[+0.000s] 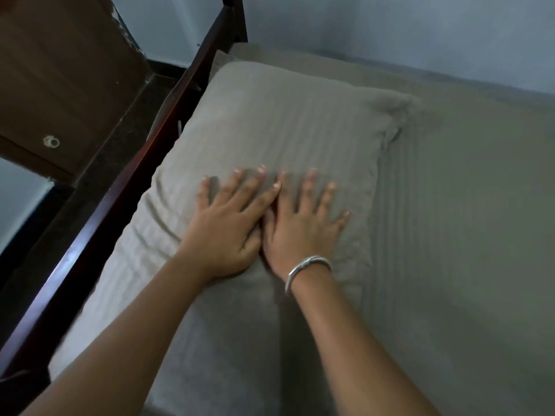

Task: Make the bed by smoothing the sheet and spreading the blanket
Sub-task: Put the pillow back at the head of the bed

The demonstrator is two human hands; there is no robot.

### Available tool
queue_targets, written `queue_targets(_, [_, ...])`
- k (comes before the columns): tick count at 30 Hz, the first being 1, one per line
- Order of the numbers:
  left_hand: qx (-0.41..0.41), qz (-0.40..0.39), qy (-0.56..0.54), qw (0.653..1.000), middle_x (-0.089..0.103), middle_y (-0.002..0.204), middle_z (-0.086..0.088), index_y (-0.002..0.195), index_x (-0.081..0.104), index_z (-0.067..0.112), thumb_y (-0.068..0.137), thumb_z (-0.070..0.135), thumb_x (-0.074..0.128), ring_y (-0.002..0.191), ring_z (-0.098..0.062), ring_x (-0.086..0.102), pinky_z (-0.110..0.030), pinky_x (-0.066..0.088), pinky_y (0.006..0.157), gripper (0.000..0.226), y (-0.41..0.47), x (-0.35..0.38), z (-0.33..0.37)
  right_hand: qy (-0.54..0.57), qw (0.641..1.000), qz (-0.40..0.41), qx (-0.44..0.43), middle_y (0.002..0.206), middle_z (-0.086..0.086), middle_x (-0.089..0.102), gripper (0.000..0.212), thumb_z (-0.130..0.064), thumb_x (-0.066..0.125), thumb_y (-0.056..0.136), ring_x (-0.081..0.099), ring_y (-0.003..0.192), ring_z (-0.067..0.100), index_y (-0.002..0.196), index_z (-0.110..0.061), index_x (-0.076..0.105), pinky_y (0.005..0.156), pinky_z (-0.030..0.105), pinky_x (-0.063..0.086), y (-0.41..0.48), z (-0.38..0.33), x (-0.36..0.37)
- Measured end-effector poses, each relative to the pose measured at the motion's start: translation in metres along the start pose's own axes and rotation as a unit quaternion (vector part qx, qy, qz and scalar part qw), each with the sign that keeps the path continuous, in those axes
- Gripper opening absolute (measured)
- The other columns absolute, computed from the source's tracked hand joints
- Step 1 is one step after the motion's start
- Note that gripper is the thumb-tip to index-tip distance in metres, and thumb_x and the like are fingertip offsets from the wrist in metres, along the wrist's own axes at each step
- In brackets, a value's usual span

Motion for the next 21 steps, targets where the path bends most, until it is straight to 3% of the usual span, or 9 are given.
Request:
queue_targets(3, [0.024,-0.019,0.032,0.999,0.028,0.154,0.003,0.146,0.026,0.032,0.082,0.049,0.035,0.141,-0.025,0.027,-0.062,0.018,0.108,0.066,-0.022,0.009,-0.001,-0.022,0.998,-0.026,-0.049,0.158,-0.009,-0.012,0.063,-0.059,0.023,0.093,-0.014,0.143,0.035,0.147,-0.040,-0.003,0.103,0.072,-0.001,-0.026,0.009,0.017])
queue_targets(5, [-0.072,-0.028,0.017,0.997,0.015,0.157,0.006,0.147,0.016,0.040,0.082,0.064,0.025,0.144,-0.021,0.017,-0.060,0.012,0.110,0.070,-0.043,0.012,-0.024,-0.002,0.999,-0.041,0.019,0.157,-0.007,-0.017,0.070,-0.069,0.020,0.088,-0.010,0.143,0.039,0.145,-0.043,-0.009,0.104,0.071,0.005,-0.035,0.036,0.023])
queue_targets(7, [-0.195,-0.026,-0.021,0.980,0.004,0.159,0.007,0.148,0.005,0.041,0.080,0.071,0.015,0.146,-0.021,0.006,-0.058,0.008,0.112,0.075,-0.062,0.011,-0.046,0.031,0.993,-0.055,0.104,0.157,0.002,-0.019,0.076,-0.070,0.018,0.086,-0.004,0.141,0.045,0.146,-0.038,-0.015,0.105,0.070,0.010,-0.045,0.058,0.023])
queue_targets(8, [-0.219,-0.026,-0.024,0.975,0.002,0.159,0.004,0.148,0.003,0.039,0.079,0.071,0.013,0.146,-0.024,0.004,-0.059,0.008,0.112,0.077,-0.068,0.009,-0.045,0.030,0.991,-0.047,0.124,0.157,0.009,-0.017,0.077,-0.070,0.018,0.086,-0.001,0.141,0.047,0.147,-0.033,-0.014,0.106,0.069,0.010,-0.052,0.060,0.020])
queue_targets(10, [-0.149,-0.017,-0.010,0.989,0.005,0.159,-0.001,0.149,0.007,0.035,0.082,0.066,0.019,0.145,-0.030,0.006,-0.063,0.009,0.109,0.075,-0.071,0.003,-0.016,0.014,0.997,0.008,0.072,0.157,0.020,0.000,0.078,-0.064,0.022,0.086,0.007,0.139,0.051,0.150,-0.023,0.002,0.104,0.070,0.010,-0.067,0.041,0.014])
queue_targets(13, [-0.001,-0.012,0.007,1.000,0.022,0.155,-0.002,0.147,0.022,0.029,0.084,0.046,0.032,0.143,-0.028,0.020,-0.064,0.017,0.109,0.067,-0.082,0.008,0.022,-0.013,0.992,0.039,-0.117,0.151,0.009,0.032,0.065,-0.046,0.035,0.084,0.026,0.137,0.044,0.142,-0.018,0.038,0.099,0.074,0.019,-0.088,-0.001,0.022])
queue_targets(15, [-0.030,-0.029,0.025,0.999,0.023,0.155,0.001,0.147,0.022,0.032,0.085,0.049,0.031,0.142,-0.025,0.023,-0.061,0.018,0.109,0.065,-0.097,0.015,0.015,-0.028,0.989,0.025,-0.143,0.151,0.001,0.034,0.063,-0.047,0.036,0.084,0.026,0.139,0.040,0.141,-0.021,0.040,0.100,0.074,0.019,-0.095,-0.001,0.034])
queue_targets(19, [-0.220,-0.031,-0.013,0.975,0.005,0.158,0.009,0.148,0.008,0.039,0.083,0.067,0.016,0.146,-0.022,0.006,-0.056,0.006,0.114,0.071,-0.137,0.022,-0.029,-0.010,0.999,-0.002,-0.034,0.157,0.004,0.016,0.075,-0.061,0.021,0.086,0.014,0.141,0.043,0.150,-0.021,0.017,0.101,0.072,0.015,-0.103,0.032,0.045])
queue_targets(21, [-0.236,-0.016,-0.013,0.972,0.005,0.158,0.004,0.149,0.008,0.035,0.084,0.067,0.016,0.146,-0.025,0.004,-0.058,0.005,0.112,0.073,-0.143,0.019,-0.025,0.013,0.999,0.001,0.041,0.156,0.016,0.012,0.079,-0.060,0.019,0.086,0.016,0.138,0.050,0.150,-0.014,0.013,0.100,0.073,0.020,-0.113,0.037,0.043])
Point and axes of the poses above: each hand's wrist, its own y-axis towards the middle knuckle, its own x-axis out of the palm, z = x × y, the point moved 5 cm from there along y, towards the middle knuckle
